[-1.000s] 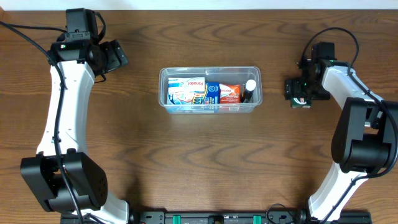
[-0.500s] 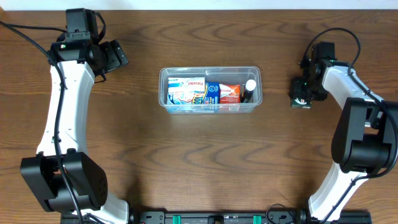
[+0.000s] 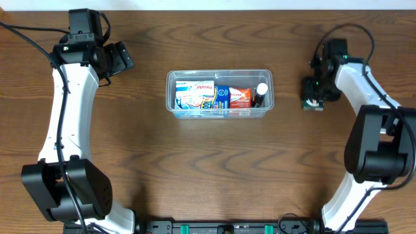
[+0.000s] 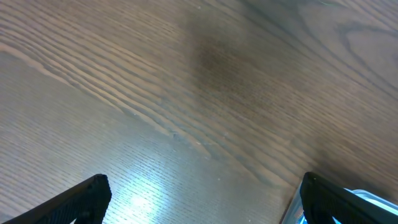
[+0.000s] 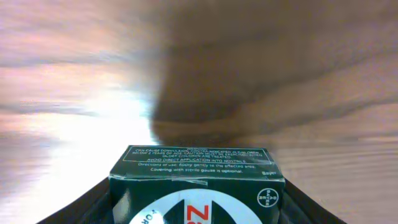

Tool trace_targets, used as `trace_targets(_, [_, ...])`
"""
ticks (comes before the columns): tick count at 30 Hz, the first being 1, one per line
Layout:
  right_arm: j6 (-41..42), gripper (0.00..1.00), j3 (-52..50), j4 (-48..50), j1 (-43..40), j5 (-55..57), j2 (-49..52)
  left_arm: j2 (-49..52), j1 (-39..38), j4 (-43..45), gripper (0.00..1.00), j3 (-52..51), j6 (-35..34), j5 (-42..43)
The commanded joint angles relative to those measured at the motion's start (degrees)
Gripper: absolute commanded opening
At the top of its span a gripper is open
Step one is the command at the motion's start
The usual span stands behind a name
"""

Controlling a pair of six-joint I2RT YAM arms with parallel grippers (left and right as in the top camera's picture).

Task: Pack container
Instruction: 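Lower the right gripper onto the green Zam-Buk box and grasp it, then lift the green box and carry it over the container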

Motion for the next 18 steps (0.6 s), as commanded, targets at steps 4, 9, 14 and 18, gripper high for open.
trace_targets(4, [-3.3,0.57,16.5,-7.6,7.6,0.2,-10.5,0.3,0.2,-0.1,0.98,0.2,-0.1,-0.3])
trace_targets(9, [-7.2,0.57,24.6,-11.1,16.2,0.2,-13.0,0.3,0.2,-0.1,0.98,0.2,-0.1,-0.3])
trace_targets(14, [-10.1,0.57,25.2,-10.2,25.6,0.2,-12.9,0.3,0.2,-0.1,0.98,0.2,-0.1,-0.3])
trace_targets(18, [-7.3,0.58,25.2,-9.2,31.3,1.1,-11.1,0.3,0.2,-0.1,0.98,0.2,-0.1,-0.3])
